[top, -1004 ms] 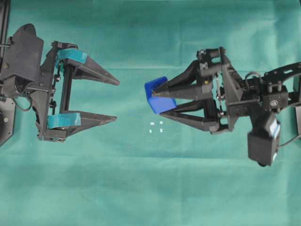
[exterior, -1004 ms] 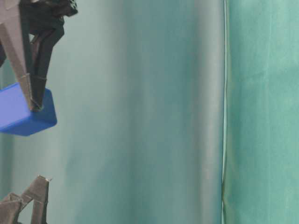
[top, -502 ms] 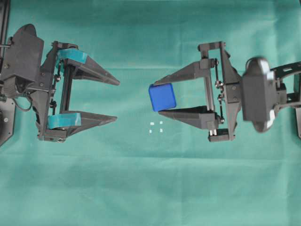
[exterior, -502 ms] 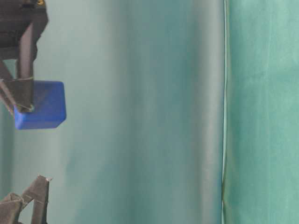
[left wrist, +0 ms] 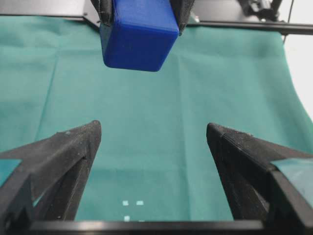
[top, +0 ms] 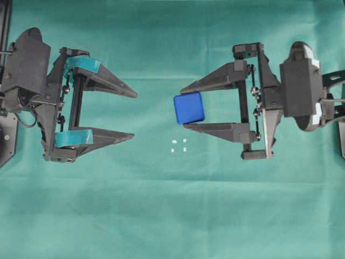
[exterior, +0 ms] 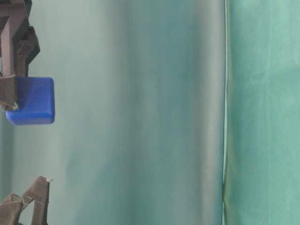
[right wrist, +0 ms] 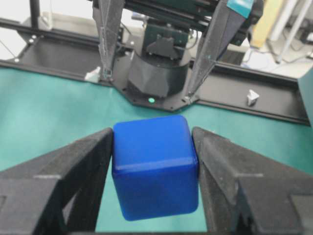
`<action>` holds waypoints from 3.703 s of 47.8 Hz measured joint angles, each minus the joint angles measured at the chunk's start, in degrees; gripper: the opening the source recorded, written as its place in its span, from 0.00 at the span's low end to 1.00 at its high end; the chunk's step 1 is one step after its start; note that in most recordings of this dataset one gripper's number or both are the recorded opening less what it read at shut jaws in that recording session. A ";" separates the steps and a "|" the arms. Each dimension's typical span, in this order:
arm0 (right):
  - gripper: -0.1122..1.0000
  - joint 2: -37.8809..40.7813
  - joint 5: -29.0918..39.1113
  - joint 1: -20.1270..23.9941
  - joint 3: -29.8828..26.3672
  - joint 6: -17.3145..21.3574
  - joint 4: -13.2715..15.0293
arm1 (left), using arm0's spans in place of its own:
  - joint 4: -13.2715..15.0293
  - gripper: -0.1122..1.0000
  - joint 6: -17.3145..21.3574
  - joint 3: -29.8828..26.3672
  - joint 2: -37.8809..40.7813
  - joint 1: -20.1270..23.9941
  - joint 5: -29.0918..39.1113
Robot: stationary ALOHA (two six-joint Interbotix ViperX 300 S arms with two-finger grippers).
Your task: Handover the blue block to the right arm after grasping it with the left arm, then place it in the designated position.
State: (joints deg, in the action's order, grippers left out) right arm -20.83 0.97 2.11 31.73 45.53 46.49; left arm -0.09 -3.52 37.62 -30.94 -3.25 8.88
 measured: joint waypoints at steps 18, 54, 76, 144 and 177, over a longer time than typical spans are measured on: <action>0.61 0.00 0.18 0.00 0.00 0.00 0.00 | -0.09 1.00 0.00 0.00 0.00 0.00 0.00; 0.61 0.00 0.26 0.00 0.00 0.00 0.09 | 0.00 1.00 0.00 0.00 0.00 0.00 0.00; 0.61 0.00 0.26 0.00 0.00 0.26 0.09 | 0.00 1.00 0.00 0.00 0.00 0.00 0.00; 0.61 1.41 16.88 3.87 6.94 0.35 -16.44 | 0.00 1.00 0.00 0.00 0.09 0.00 -0.09; 0.61 6.86 14.85 3.96 6.94 0.44 -16.52 | -0.09 1.00 0.00 0.00 0.09 0.09 -0.09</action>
State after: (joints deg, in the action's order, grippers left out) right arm -13.97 15.82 6.06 38.67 45.97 29.97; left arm -0.18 -3.52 37.62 -30.85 -3.16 8.79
